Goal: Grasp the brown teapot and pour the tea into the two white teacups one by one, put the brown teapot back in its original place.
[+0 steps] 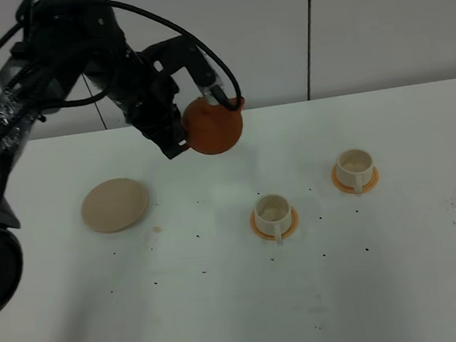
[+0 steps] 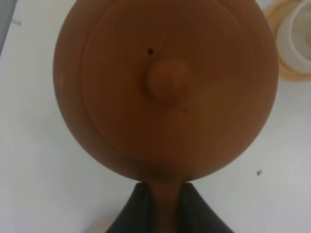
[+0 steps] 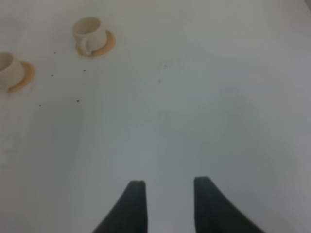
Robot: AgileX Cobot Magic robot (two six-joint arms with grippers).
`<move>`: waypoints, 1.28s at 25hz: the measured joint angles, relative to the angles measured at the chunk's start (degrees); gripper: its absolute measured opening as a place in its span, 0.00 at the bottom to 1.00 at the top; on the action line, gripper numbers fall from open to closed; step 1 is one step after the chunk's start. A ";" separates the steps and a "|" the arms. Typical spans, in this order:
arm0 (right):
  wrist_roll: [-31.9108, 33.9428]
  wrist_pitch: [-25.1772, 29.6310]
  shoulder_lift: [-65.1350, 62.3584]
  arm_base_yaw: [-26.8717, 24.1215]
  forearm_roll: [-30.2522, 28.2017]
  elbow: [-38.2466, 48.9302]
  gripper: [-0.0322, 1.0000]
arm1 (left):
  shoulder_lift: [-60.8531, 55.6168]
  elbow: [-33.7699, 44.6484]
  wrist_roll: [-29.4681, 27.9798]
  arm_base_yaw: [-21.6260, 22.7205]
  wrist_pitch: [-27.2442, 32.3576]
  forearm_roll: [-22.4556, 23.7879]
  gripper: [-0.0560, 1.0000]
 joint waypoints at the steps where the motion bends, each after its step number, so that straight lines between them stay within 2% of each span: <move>1: 0.00 0.00 0.00 0.00 0.36 0.00 0.26 | 0.65 -0.34 0.00 -0.31 0.00 0.00 0.22; 8: 0.00 0.00 0.00 0.00 0.36 0.00 0.26 | 3.47 -1.18 0.10 -2.28 0.00 0.46 0.22; 14: 0.00 0.00 0.00 0.00 0.36 0.00 0.26 | 5.56 -5.01 0.10 -3.92 -0.05 0.87 0.22; 32: 0.00 0.00 0.00 0.00 0.36 0.00 0.26 | 6.55 -5.61 0.26 -6.68 -2.13 1.26 0.22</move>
